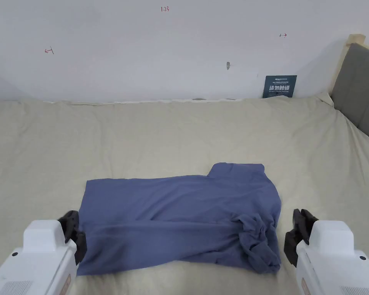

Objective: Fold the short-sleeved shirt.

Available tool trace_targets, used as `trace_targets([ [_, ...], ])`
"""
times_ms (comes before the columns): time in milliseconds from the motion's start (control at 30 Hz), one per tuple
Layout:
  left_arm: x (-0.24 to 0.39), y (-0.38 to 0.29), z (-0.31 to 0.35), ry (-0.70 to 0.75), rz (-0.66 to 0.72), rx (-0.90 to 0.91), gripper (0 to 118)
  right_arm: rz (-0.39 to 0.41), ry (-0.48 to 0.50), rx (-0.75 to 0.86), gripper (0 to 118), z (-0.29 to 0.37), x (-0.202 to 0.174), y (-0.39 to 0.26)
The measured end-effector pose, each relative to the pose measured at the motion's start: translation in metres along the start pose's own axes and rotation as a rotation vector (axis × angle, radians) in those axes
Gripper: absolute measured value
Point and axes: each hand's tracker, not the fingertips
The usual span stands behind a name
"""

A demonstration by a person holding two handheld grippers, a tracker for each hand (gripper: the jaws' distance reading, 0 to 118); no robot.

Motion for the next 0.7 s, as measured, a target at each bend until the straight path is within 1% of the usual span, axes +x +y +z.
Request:
trace_targets([
  [33, -0.001, -0.002, 0.000, -0.015, 0.012, -0.010, 0, 0.002, 0.001, 0.003, 2, 0.001, -0.001, -0.001],
  [67, 0.007, 0.006, 0.010, -0.034, 0.019, -0.021, 0, 0.004, 0.003, 0.005, 1, 0.001, -0.002, 0.000],
  [200, 0.006, 0.006, 0.005, -0.029, -0.006, -0.063, 0, 0.006, 0.017, 0.005, 1, 0.002, -0.001, 0.003],
  [367, -0.012, 0.006, -0.033, -0.017, 0.023, -0.286, 0, -0.002, 0.018, 0.018, 1, 0.000, 0.003, 0.011],
  [400, -0.017, 0.006, -0.044, -0.042, 0.024, -0.352, 0, -0.003, 0.017, 0.018, 1, -0.002, 0.002, 0.011],
  [500, -0.023, 0.000, -0.063, -0.076, 0.069, -0.475, 1, -0.006, 0.014, 0.009, 1, -0.008, 0.002, 0.010],
  [533, -0.028, -0.003, -0.074, -0.088, 0.090, -0.504, 2, -0.006, 0.014, 0.002, 1, -0.010, 0.002, 0.010],
  [567, -0.031, -0.005, -0.084, -0.111, 0.101, -0.555, 7, -0.006, 0.013, -0.002, 1, -0.012, 0.002, 0.009],
  [600, -0.041, -0.016, -0.097, -0.110, 0.110, -0.601, 31, -0.006, 0.010, -0.007, 1, -0.014, 0.002, 0.008],
  [633, -0.046, -0.020, -0.107, -0.117, 0.136, -0.633, 60, -0.004, 0.008, -0.013, 1, -0.016, 0.001, 0.007],
  [667, -0.049, -0.025, -0.116, -0.125, 0.148, -0.666, 87, -0.003, 0.006, -0.020, 1, -0.018, 0.000, 0.006],
  [700, -0.052, -0.031, -0.124, -0.106, 0.154, -0.680, 110, -0.003, 0.004, -0.028, 1, -0.020, 0.000, 0.004],
])
